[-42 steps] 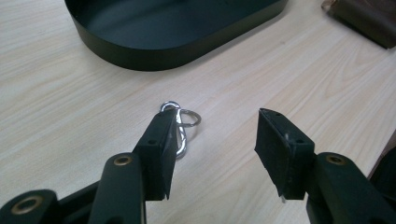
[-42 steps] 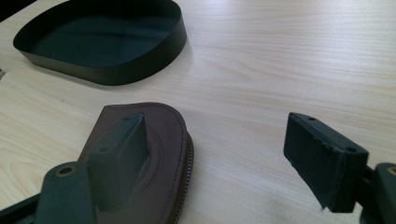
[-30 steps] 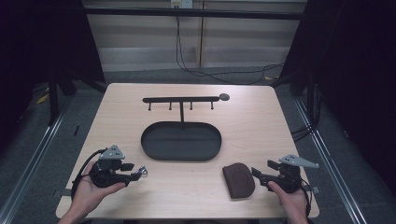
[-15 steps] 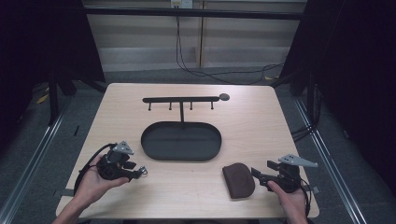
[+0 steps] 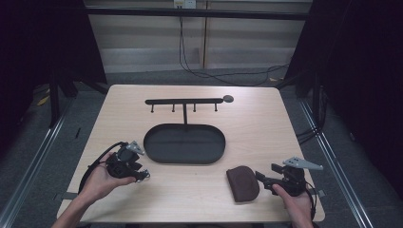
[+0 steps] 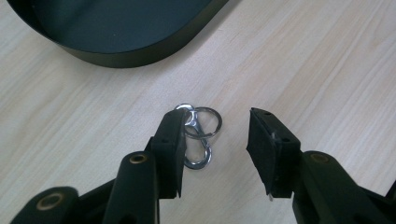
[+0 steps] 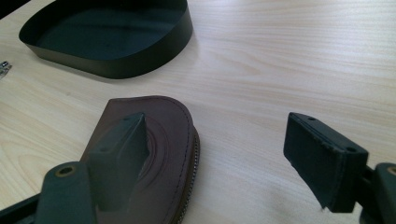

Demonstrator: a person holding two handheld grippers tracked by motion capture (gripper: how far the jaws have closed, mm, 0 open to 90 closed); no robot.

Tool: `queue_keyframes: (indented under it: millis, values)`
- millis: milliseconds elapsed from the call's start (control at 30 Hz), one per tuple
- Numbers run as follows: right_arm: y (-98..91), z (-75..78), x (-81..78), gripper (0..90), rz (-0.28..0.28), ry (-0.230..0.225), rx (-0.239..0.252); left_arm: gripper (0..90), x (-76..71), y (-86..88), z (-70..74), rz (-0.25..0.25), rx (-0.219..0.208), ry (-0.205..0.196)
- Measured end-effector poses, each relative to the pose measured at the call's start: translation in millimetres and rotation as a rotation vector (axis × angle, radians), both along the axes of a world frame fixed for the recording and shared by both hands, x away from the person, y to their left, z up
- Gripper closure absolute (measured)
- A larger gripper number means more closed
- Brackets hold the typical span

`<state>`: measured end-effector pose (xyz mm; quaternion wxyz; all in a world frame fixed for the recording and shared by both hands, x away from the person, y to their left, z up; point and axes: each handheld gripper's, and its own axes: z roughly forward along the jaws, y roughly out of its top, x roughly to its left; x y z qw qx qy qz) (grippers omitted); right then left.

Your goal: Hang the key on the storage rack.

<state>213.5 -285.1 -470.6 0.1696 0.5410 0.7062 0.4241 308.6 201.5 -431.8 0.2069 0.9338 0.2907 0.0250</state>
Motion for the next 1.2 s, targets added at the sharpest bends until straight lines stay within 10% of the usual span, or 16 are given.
queue_keyframes:
  millis: [1200]
  values:
    - [2.4, -1.4, 1.3, 21.3, 0.016, 0.016, -0.01, 63.0, 25.1, -17.4, -23.5, 0.049, 0.114, 0.151]
